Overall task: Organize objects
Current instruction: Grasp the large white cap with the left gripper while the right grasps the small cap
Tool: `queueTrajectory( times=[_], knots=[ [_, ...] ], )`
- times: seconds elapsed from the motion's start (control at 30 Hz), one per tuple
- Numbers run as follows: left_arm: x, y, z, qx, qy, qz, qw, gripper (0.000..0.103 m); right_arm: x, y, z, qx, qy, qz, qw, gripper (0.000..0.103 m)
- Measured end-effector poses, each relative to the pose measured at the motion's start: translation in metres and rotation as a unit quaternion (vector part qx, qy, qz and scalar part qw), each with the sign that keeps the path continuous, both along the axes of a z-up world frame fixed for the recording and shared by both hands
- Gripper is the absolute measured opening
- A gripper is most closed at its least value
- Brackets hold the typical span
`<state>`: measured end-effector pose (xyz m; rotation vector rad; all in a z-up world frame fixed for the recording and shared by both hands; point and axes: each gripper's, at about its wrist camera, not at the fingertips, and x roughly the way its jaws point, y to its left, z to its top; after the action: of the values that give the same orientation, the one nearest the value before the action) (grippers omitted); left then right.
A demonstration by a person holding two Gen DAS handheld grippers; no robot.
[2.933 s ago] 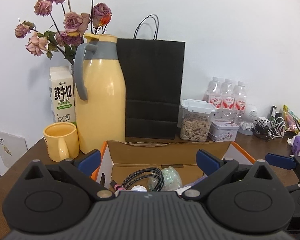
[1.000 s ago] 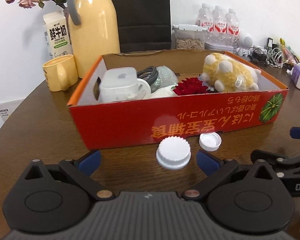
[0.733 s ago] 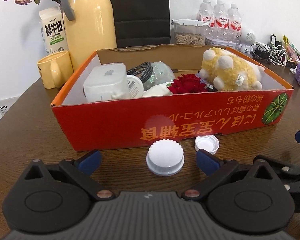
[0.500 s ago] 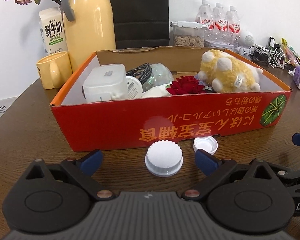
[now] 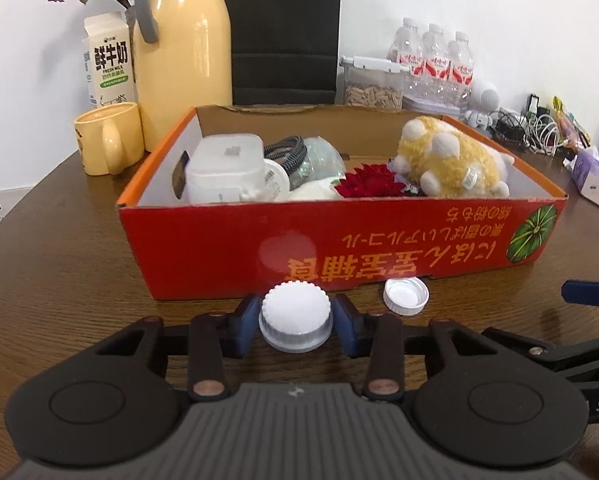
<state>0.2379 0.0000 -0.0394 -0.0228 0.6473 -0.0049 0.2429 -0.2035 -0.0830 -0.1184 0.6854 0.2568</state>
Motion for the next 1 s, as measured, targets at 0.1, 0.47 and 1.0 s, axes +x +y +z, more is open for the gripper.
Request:
queueTrajectory(
  times=[0.1, 0.47, 1.0],
  knots=[
    [-0.003, 0.004, 0.003, -0.004, -0.007, 0.001, 1.0000, 0.041, -0.001, 0.001, 0.000, 0.002, -0.004, 0.004, 1.000, 0.103],
    [-0.015, 0.019, 0.010, -0.011, -0.029, 0.002, 0.9995, 0.041, -0.004, 0.018, 0.001, 0.002, -0.019, 0.034, 0.999, 0.103],
    [-0.029, 0.049, 0.012, -0.022, -0.037, 0.019, 0.9989, 0.041, 0.008, 0.070, 0.000, 0.021, -0.012, 0.050, 0.998, 0.066]
  ],
)
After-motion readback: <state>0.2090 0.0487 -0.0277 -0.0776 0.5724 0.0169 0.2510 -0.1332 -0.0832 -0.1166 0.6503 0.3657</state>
